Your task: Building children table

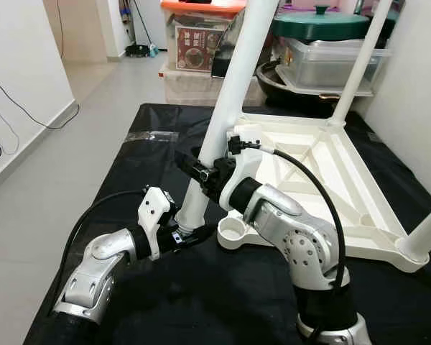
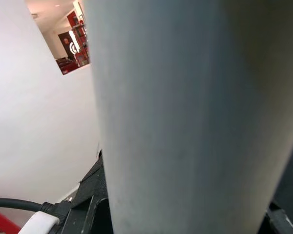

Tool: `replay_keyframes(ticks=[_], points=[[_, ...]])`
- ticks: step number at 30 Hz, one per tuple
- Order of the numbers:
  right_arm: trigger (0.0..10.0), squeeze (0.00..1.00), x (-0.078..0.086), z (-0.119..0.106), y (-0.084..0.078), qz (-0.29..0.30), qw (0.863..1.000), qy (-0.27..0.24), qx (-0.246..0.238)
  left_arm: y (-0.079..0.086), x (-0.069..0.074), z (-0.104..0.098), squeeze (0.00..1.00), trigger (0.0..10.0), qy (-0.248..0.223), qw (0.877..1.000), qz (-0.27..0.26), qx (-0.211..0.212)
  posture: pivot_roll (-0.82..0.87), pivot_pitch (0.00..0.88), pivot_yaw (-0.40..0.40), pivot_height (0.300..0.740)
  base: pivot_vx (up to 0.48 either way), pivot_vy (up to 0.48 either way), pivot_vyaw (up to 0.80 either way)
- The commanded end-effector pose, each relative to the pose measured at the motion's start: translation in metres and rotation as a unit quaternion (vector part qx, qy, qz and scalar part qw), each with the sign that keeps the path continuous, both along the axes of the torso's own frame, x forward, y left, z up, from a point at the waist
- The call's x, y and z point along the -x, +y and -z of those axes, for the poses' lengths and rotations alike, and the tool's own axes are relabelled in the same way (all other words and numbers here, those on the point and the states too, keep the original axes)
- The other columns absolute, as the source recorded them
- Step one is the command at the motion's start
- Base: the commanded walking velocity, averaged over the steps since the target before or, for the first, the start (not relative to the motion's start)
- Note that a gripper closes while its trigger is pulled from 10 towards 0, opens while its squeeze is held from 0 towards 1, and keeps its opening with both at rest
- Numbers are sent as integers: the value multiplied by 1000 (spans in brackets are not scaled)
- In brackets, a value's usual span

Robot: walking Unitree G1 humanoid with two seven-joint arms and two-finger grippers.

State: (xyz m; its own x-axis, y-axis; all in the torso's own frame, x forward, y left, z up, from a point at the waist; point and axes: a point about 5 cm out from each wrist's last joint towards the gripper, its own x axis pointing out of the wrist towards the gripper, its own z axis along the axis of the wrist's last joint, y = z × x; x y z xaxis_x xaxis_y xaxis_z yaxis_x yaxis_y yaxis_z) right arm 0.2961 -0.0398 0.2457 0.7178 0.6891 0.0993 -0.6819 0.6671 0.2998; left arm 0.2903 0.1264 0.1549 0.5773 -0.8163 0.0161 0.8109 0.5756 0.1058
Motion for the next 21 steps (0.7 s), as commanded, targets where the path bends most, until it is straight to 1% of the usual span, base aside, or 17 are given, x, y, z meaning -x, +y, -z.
replay_keyframes(ticks=[1, 7, 8, 9, 10, 11, 12, 13, 14, 15, 16, 18, 20, 21], points=[[10000, 1000, 3, -7, 3, -10, 1000, -18, -10, -1, 0, 4, 0, 10000, 15, 1000, 9, -20, 136, 0, -55, 740, 0, 0, 0], [10000, 1000, 1, -4, -1, -6, 1000, -24, -10, -5, 2, 1, 0, 10000, 16, 999, 36, -10, 130, 0, -53, 740, 0, 0, 0], [10000, 816, 2, -5, -4, -26, 999, -30, -33, -8, 5, 0, 0, 10000, 16, 999, 47, -8, 135, 0, -56, 740, 0, 0, 0], [10000, 224, 3, -7, -5, -41, 997, -35, -51, -10, 7, -1, 0, 10000, 15, 998, 55, -7, 135, 0, -56, 740, 0, 0, 0], [10000, 0, 11, -10, -7, -89, 992, -55, -76, -12, 10, -1, 0, 10000, 16, 998, 65, -10, 143, 0, -59, 740, 0, 0, 0], [10000, 0, 11, -10, -7, -89, 992, -55, -76, -12, 10, -1, 0, 10000, 16, 998, 65, -10, 143, 0, -59, 740, 0, 0, 0], [10000, 0, 18, -11, -9, -138, 984, -70, -90, -13, 17, -1, 0, 10000, 22, 996, 89, -12, 149, 0, -64, 740, 0, 0, 0], [10000, 0, 18, -11, -9, -138, 984, -70, -90, -13, 17, -1, 0, 10000, 22, 996, 89, -12, 149, 0, -64, 740, 0, 0, 0], [10000, 0, 23, -11, -12, -179, 976, -78, -98, -14, 25, 0, 0, 10000, 28, 993, 114, -17, 149, 0, -64, 740, 0, 0, 0], [10000, 0, 26, -10, -14, -208, 969, -79, -106, -15, 32, 1, 0, 10000, 36, 990, 135, -22, 151, 0, -63, 740, 0, 0, 0], [10000, 0, 27, -9, -15, -220, 966, -77, -109, -15, 35, 1, 0, 10000, 40, 988, 147, -25, 151, 0, -63, 740, 0, 0, 0], [10000, 0, 27, -9, -15, -220, 966, -77, -109, -15, 35, 1, 0, 10000, 40, 988, 147, -25, 151, 0, -63, 740, 0, 0, 0], [10000, 0, 28, -6, -17, -248, 959, -80, -109, -13, 46, -3, 0, 10000, 58, 980, 191, -24, 149, 0, -63, 740, 0, 0, 0], [10000, 0, 29, -4, -17, -257, 957, -82, -107, -13, 49, -5, 0, 10000, 64, 976, 205, -23, 149, 0, -63, 740, 0, 0, 0]])
